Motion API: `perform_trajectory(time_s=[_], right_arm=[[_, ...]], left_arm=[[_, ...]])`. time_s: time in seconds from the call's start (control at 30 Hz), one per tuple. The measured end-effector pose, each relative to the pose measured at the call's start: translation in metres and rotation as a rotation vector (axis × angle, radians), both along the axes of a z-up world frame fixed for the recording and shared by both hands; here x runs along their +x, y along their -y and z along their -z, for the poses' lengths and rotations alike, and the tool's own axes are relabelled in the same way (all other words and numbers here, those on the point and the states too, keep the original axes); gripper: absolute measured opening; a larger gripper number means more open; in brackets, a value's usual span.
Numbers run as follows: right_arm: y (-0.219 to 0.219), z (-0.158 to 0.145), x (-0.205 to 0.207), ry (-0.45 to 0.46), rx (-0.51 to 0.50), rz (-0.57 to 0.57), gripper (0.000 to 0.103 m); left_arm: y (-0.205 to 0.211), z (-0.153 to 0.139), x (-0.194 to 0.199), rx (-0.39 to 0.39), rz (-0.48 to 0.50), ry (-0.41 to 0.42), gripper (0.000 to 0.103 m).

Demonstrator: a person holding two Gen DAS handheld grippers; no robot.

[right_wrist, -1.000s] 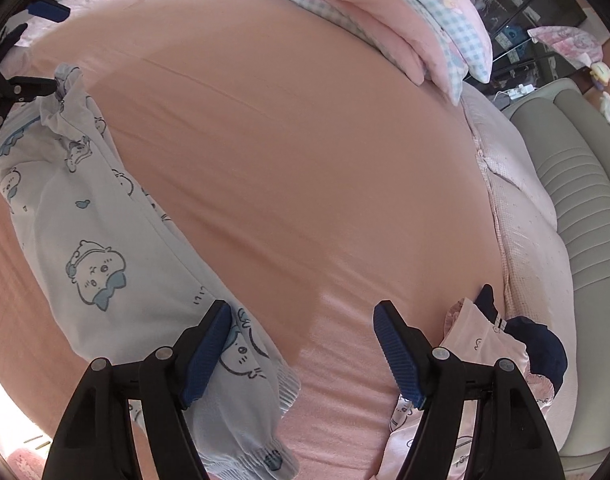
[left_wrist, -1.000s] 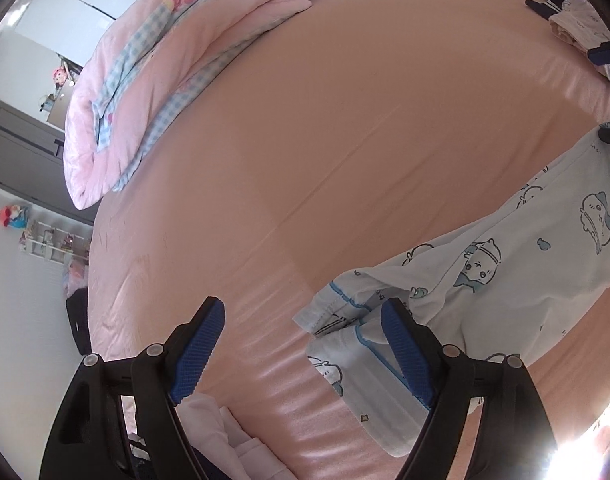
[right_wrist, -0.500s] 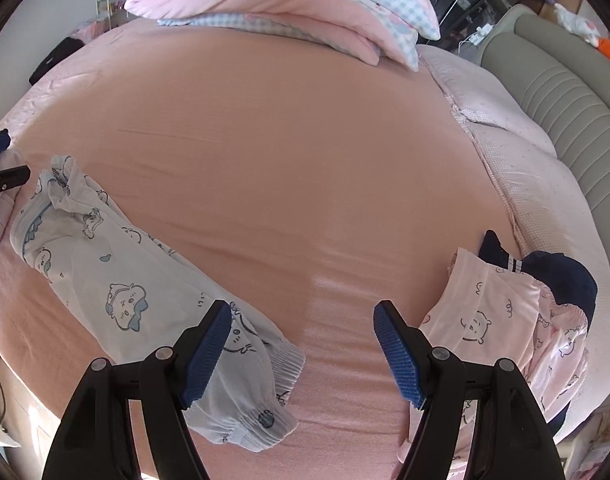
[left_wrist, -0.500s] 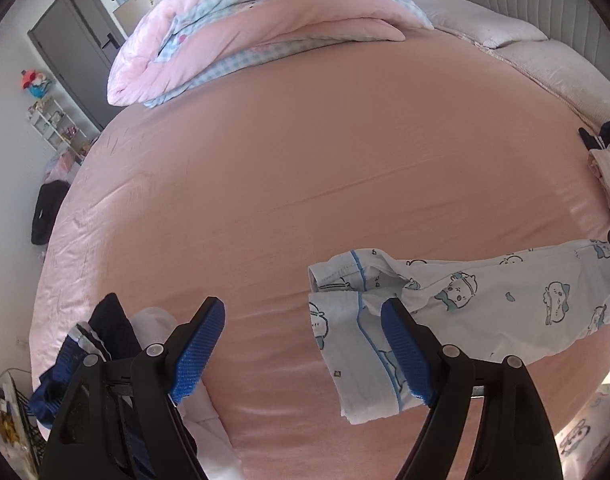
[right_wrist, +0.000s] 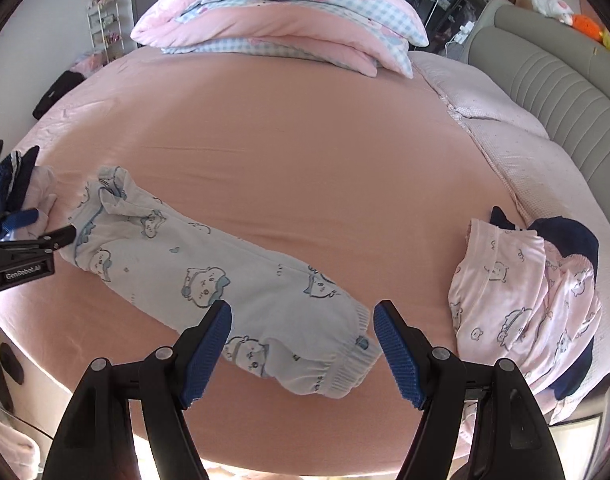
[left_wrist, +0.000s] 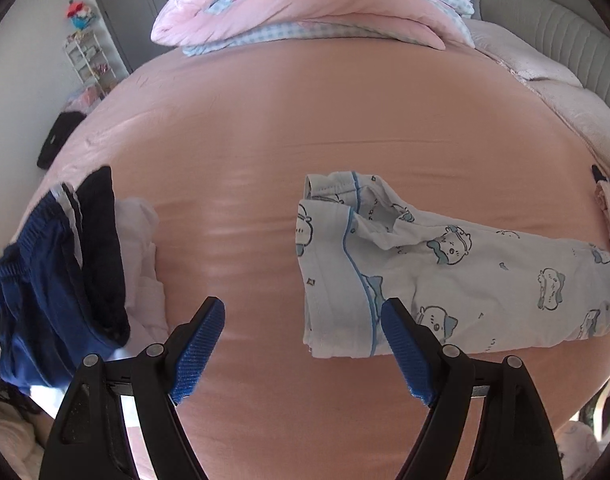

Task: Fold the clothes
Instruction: 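Move both grippers back above the laid-out pants, then grasp the pants cuff with the right gripper while the left gripper grasps the folded end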

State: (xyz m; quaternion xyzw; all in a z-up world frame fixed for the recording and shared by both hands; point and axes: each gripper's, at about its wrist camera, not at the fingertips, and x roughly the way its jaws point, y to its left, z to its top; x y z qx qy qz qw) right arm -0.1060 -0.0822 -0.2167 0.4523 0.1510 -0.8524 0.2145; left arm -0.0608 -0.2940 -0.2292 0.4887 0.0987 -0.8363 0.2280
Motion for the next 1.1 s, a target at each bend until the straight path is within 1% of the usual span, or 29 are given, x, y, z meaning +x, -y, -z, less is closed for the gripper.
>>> perform_trajectory(time_s=[0.03,0.1,0.13,0.2,0.27,0.4,0.5,0.67,0.73,0.83,0.93,1.0,1.1], right_arm=[[-0.001,-0.002,0.007,0.01,-0.033,0.004,0.073],[-0.003,-0.001,0.017,0.032,-0.098,0.023,0.074],[-0.003,0.0,0.02,0.049,-0.123,0.031,0.074],[-0.001,0.005,0.024,0.077,-0.153,0.044,0.074],[0.001,0.009,0.028,0.084,-0.162,0.053,0.074],[0.006,0.019,0.036,0.1,-0.142,0.07,0.074],[0.008,0.022,0.041,0.123,-0.143,0.072,0.074],[0.002,0.029,0.05,0.191,-0.197,0.1,0.074],[-0.004,0.035,0.051,0.227,-0.248,0.135,0.074],[-0.015,0.045,0.048,0.302,-0.376,0.19,0.074],[-0.025,0.055,0.045,0.357,-0.479,0.249,0.074],[-0.029,0.062,0.044,0.394,-0.524,0.274,0.074],[-0.035,0.07,0.043,0.414,-0.538,0.317,0.074]], left_arm=[[0.002,0.001,0.005,0.037,-0.024,-0.024,0.08],[0.006,0.003,0.014,0.077,-0.072,-0.058,0.08],[0.006,0.004,0.017,0.088,-0.089,-0.069,0.08],[0.003,0.005,0.02,0.073,-0.089,-0.065,0.08],[0.0,0.005,0.023,0.058,-0.089,-0.061,0.08],[-0.009,0.004,0.025,0.024,-0.081,-0.04,0.08],[-0.016,0.003,0.027,0.048,-0.07,-0.047,0.08],[-0.031,0.007,0.024,0.078,-0.036,-0.036,0.08],[-0.035,0.011,0.023,0.109,-0.034,-0.036,0.08],[-0.034,0.02,0.023,0.191,-0.049,-0.036,0.08],[-0.033,0.03,0.021,0.248,-0.064,-0.021,0.08],[-0.033,0.033,0.02,0.262,-0.066,-0.007,0.08],[-0.035,0.035,0.018,0.27,-0.055,-0.001,0.08]])
